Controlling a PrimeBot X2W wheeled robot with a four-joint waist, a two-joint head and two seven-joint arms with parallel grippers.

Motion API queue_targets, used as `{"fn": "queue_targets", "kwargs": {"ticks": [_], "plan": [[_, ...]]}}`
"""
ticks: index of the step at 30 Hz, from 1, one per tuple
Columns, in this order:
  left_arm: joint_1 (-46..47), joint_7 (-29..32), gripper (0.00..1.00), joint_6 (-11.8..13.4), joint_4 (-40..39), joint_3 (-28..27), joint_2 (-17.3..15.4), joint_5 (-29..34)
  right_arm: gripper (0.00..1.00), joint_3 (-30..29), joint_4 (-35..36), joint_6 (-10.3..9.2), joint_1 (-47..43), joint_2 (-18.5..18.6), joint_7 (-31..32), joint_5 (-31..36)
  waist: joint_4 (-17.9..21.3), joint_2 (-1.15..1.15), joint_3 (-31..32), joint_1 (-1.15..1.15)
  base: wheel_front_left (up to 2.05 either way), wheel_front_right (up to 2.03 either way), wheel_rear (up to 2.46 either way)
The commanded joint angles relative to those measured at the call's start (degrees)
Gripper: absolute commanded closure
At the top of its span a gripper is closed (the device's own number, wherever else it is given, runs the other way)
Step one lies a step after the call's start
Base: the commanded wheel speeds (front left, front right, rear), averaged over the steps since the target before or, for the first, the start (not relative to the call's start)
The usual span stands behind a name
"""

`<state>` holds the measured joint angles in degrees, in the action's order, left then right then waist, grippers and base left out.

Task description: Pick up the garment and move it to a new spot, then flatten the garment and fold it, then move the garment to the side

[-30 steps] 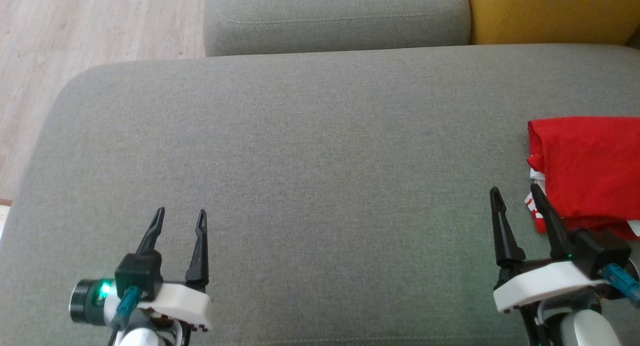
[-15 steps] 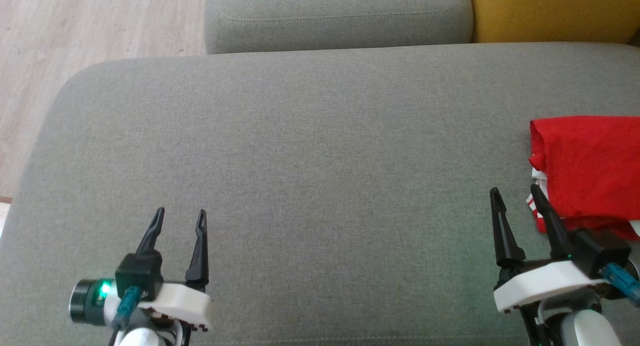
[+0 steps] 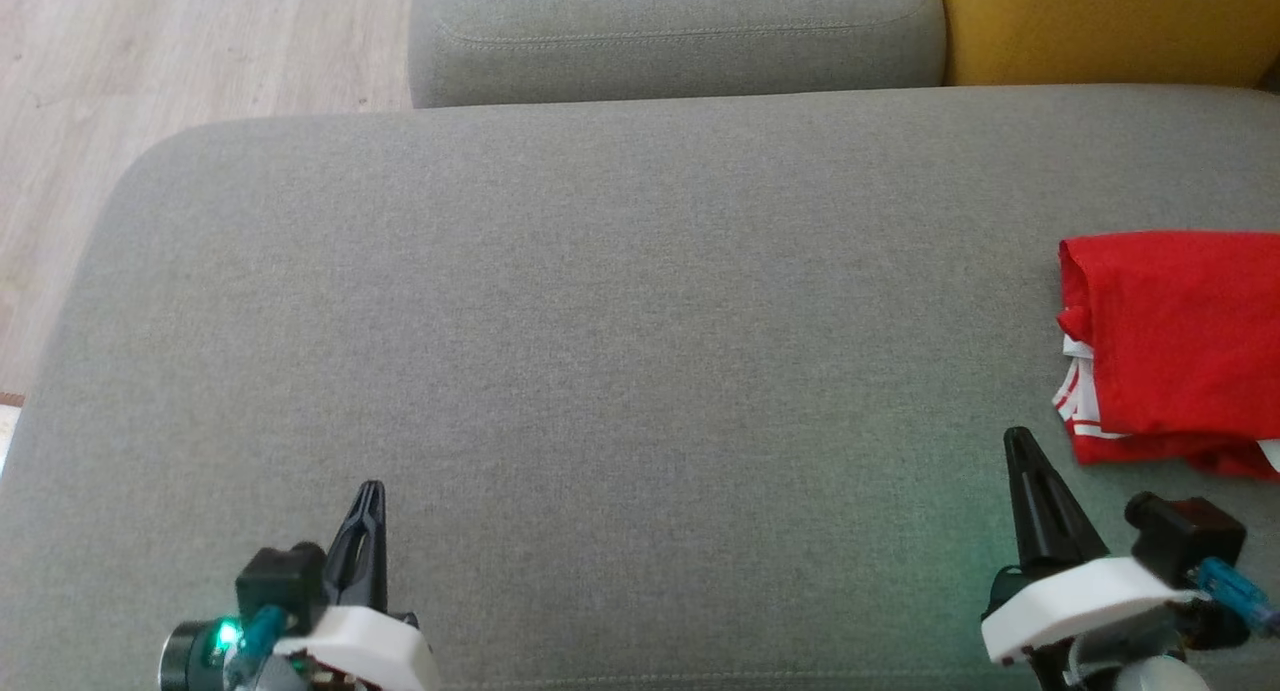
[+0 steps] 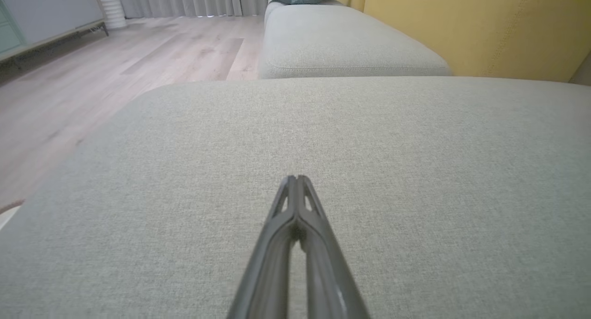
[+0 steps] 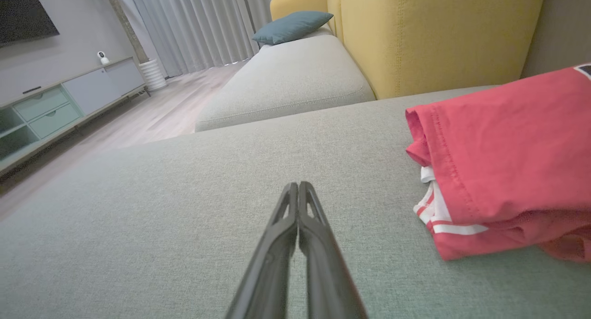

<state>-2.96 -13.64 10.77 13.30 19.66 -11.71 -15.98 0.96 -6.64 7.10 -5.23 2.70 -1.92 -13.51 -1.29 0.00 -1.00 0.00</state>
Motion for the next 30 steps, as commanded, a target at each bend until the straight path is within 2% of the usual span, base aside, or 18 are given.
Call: {"fn": "queue_targets", "kwargs": {"ticks": [1,30], "plan": [[2.5,0.1,1.0,-0.4,-1.7,-1.1,-0.2,-1.4,1.0,-0.2,1.6,0.03,2.2,0.4,0.2,-1.6,0.0,0.0,0.0,0.0,0.0,0.0,0.0],[4.2,4.1,1.0,-4.8,-0.8,-6.1,1.2,-20.3,1.0,-0.9,-0.6,0.11,4.4,1.1,1.3,-21.1,0.3,0.0,0.2,0.0,0.0,0.0,0.0]]}}
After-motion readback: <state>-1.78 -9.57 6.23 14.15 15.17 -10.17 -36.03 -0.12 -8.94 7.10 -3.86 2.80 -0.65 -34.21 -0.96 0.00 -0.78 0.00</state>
